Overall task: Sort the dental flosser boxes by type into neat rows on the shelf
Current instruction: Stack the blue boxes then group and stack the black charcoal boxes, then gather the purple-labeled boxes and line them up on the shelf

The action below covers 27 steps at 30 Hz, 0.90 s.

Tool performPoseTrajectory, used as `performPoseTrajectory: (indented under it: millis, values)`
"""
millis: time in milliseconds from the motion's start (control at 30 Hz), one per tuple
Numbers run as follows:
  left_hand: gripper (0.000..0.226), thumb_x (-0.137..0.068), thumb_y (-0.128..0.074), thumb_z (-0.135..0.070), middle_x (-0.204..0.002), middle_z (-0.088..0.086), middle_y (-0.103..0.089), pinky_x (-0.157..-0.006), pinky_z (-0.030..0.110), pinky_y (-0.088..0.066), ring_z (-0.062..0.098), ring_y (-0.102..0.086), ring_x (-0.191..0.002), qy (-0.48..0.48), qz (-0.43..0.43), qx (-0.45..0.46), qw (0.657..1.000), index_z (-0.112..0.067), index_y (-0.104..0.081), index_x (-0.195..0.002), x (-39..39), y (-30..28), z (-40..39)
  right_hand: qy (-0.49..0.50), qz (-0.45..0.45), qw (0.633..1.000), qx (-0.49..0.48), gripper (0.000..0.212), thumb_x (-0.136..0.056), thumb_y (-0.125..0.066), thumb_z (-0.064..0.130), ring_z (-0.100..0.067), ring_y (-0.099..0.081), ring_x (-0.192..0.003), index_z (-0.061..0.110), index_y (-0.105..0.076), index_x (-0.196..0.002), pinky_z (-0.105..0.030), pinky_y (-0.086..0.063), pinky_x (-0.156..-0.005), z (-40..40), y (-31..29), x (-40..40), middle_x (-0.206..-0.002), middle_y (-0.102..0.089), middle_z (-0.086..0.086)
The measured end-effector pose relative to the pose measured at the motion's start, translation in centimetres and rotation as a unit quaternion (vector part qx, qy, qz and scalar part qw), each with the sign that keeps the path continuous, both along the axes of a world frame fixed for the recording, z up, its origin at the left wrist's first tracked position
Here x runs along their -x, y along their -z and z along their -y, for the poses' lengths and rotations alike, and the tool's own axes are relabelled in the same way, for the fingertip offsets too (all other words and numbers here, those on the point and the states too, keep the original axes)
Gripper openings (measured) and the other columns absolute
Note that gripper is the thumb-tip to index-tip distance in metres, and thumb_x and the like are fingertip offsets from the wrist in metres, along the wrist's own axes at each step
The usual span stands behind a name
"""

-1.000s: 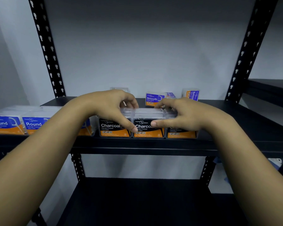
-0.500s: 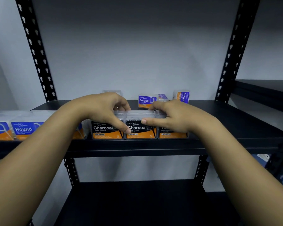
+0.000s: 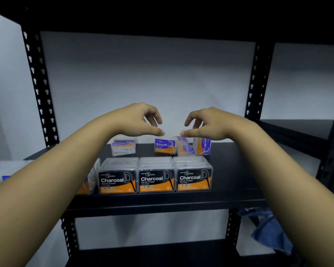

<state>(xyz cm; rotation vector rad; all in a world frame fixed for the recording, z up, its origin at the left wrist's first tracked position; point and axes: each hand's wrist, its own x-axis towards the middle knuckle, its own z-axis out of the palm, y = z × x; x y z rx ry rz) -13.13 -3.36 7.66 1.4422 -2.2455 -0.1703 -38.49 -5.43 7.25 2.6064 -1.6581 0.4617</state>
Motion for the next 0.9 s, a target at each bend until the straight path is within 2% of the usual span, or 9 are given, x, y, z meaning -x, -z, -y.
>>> performPoseTrajectory:
  millis: [67, 200, 300, 433, 567, 667, 733, 800, 900]
  values:
    - [0.037, -0.079, -0.079, -0.049, -0.102, -0.01, -0.072, -0.079, 0.031, -0.053, 0.012, -0.067, -0.092, -0.012, 0.025, -0.009, 1.0, -0.029, -0.068, -0.108, 1.6, -0.2, 1.5, 0.017, -0.014, 1.0, -0.003, 0.06, -0.084, -0.065, 0.074, -0.018, -0.066, -0.105, 0.034, -0.064, -0.128, -0.039, -0.053, -0.093, 0.9, -0.4, 0.4, -0.124, -0.07, 0.005]
    - [0.038, -0.075, -0.08, -0.051, -0.1, -0.006, -0.069, -0.089, 0.04, -0.056, 0.017, -0.066, -0.094, -0.04, 0.089, -0.038, 0.995, -0.026, -0.068, -0.102, 4.5, 0.5, 4.6, 0.041, -0.041, 0.998, -0.017, 0.054, -0.083, -0.071, 0.067, -0.019, -0.065, -0.105, 0.031, -0.066, -0.123, -0.042, -0.053, -0.1, 2.5, -0.6, 1.3, -0.124, -0.07, 0.001]
    - [0.036, -0.075, -0.08, -0.049, -0.096, -0.005, -0.068, -0.085, 0.041, -0.059, 0.019, -0.067, -0.091, -0.05, 0.117, -0.058, 0.99, -0.024, -0.069, -0.099, 6.7, 0.9, 6.0, 0.047, -0.042, 0.998, -0.017, 0.051, -0.082, -0.074, 0.064, -0.019, -0.066, -0.104, 0.031, -0.067, -0.12, -0.043, -0.054, -0.099, 3.7, -0.7, 2.4, -0.122, -0.07, 0.002]
    - [0.032, -0.076, -0.081, -0.045, -0.093, -0.003, -0.07, -0.082, 0.037, -0.058, 0.019, -0.067, -0.09, -0.066, 0.145, -0.066, 0.985, -0.021, -0.071, -0.095, 9.5, 1.9, 7.0, 0.063, -0.067, 0.996, 0.017, 0.053, -0.084, -0.076, 0.057, -0.02, -0.066, -0.103, 0.028, -0.063, -0.128, -0.044, -0.057, -0.095, 5.3, -0.3, 4.1, -0.121, -0.07, 0.001]
    - [0.04, -0.078, -0.079, -0.046, -0.098, 0.004, -0.073, -0.078, 0.035, -0.058, 0.024, -0.07, -0.092, -0.122, 0.158, -0.081, 0.977, -0.013, -0.072, -0.1, 11.9, 2.6, 7.4, 0.065, -0.085, 0.992, 0.066, 0.064, -0.084, -0.076, 0.053, -0.022, -0.062, -0.114, 0.03, -0.054, -0.141, -0.04, -0.054, -0.091, 7.0, 1.3, 5.7, -0.131, -0.062, 0.002]
    - [0.047, -0.079, -0.076, -0.053, -0.084, 0.008, -0.071, -0.064, 0.031, -0.056, 0.027, -0.069, -0.076, -0.17, 0.156, -0.102, 0.968, -0.008, -0.065, -0.086, 13.3, 2.9, 7.7, 0.058, -0.058, 0.994, 0.078, 0.073, -0.083, -0.078, 0.052, -0.022, -0.059, -0.123, 0.029, -0.05, -0.146, -0.041, -0.054, -0.095, 8.0, 3.1, 6.9, -0.14, -0.055, 0.001]
    - [0.052, -0.08, -0.072, -0.058, -0.086, 0.011, -0.072, -0.058, 0.029, -0.054, 0.027, -0.066, -0.067, -0.21, 0.151, -0.155, 0.953, -0.008, -0.059, -0.083, 14.2, 3.3, 7.8, 0.047, -0.046, 0.995, 0.07, 0.075, -0.082, -0.079, 0.052, -0.023, -0.058, -0.125, 0.029, -0.049, -0.147, -0.042, -0.054, -0.096, 8.6, 4.2, 7.5, -0.143, -0.053, -0.001]
    - [0.064, -0.08, -0.067, -0.067, -0.098, 0.014, -0.073, -0.066, 0.034, -0.059, 0.029, -0.071, -0.075, -0.241, 0.144, -0.225, 0.933, -0.005, -0.058, -0.093, 14.9, 3.8, 8.0, 0.035, -0.036, 0.997, 0.061, 0.074, -0.082, -0.079, 0.051, -0.023, -0.058, -0.125, 0.03, -0.05, -0.146, -0.041, -0.053, -0.096, 9.2, 5.2, 7.9, -0.142, -0.053, -0.001]
    - [0.086, -0.082, -0.059, -0.073, -0.118, 0.018, -0.07, -0.088, 0.045, -0.059, 0.034, -0.072, -0.102, -0.269, 0.128, -0.3, 0.906, -0.003, -0.05, -0.132, 15.7, 4.6, 8.4, 0.016, -0.012, 0.998, 0.052, 0.07, -0.081, -0.082, 0.049, -0.022, -0.059, -0.118, 0.03, -0.05, -0.141, -0.037, -0.053, -0.087, 9.9, 6.4, 8.6, -0.135, -0.056, -0.002]
